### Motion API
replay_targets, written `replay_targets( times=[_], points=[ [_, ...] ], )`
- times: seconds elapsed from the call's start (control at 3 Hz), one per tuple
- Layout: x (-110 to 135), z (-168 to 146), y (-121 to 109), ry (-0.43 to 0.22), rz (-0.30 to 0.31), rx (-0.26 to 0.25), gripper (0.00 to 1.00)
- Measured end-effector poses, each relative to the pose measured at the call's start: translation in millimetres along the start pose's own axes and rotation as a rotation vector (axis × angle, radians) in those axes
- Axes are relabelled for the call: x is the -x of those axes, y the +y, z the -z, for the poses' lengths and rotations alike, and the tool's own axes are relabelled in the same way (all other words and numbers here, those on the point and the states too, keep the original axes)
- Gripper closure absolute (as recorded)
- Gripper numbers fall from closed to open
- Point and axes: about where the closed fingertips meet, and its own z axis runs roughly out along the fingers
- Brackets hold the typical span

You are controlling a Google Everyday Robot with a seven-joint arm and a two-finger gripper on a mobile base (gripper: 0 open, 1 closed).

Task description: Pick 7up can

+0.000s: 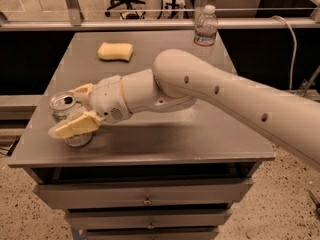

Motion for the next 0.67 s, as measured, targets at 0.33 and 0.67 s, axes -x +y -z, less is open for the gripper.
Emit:
replay_targets(
  times=[0.33, 0.67],
  points=[
    [-0.6, 4.0, -0.8, -0.013, 0.0, -0.014, 0.63],
    [27.1, 31.2, -21.4, -0.069, 0.062, -0.083, 0.94]
  ],
)
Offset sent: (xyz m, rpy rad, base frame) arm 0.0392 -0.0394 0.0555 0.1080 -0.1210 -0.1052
